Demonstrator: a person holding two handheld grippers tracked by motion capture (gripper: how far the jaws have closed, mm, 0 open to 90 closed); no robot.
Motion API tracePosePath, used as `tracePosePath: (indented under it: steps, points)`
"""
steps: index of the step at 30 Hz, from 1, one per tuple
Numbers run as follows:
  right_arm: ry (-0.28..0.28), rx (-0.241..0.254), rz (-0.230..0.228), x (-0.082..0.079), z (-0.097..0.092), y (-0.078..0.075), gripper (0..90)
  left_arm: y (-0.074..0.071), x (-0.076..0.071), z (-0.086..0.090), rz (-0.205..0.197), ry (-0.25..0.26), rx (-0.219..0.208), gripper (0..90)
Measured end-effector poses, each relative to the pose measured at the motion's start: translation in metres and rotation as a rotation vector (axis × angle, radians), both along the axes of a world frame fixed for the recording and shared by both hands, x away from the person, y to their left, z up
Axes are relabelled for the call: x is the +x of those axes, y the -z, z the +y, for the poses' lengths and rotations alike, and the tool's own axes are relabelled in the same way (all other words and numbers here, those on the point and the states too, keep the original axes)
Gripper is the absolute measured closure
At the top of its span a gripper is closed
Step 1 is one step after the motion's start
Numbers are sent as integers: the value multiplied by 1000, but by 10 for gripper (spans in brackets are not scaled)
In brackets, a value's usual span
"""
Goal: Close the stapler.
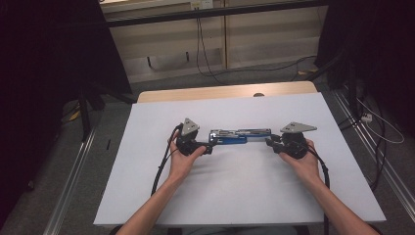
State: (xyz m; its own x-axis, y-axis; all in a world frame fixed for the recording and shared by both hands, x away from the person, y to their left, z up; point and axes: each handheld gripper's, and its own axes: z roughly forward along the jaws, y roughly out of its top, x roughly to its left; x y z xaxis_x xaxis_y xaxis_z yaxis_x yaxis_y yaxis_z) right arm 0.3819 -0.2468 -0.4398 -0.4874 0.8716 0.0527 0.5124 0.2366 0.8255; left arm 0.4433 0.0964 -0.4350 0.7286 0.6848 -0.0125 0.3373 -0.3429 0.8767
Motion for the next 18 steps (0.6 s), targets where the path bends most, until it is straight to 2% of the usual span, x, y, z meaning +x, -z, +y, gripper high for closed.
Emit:
tracePosePath:
  steps: [5,7,9,13,16,18]
  points:
    - [-5,-13,2,1,0,1,868,3,1,0,27,-7,5,69]
    - [-6,-15,7,1,0,1,900,3,1,0,45,6,-9,118]
    - [-5,-19,8,2,0,2,900,2,1,0,44,0,-11,169]
    - [-4,-28,18,2,-1,3,900,1,0,0,50,-2,-17,309]
    - [-6,-28,18,3,-1,3,900,3,1,1,74,8,-13,478]
    - [-5,-30,21,3,-1,4,900,4,1,1,80,14,-4,560]
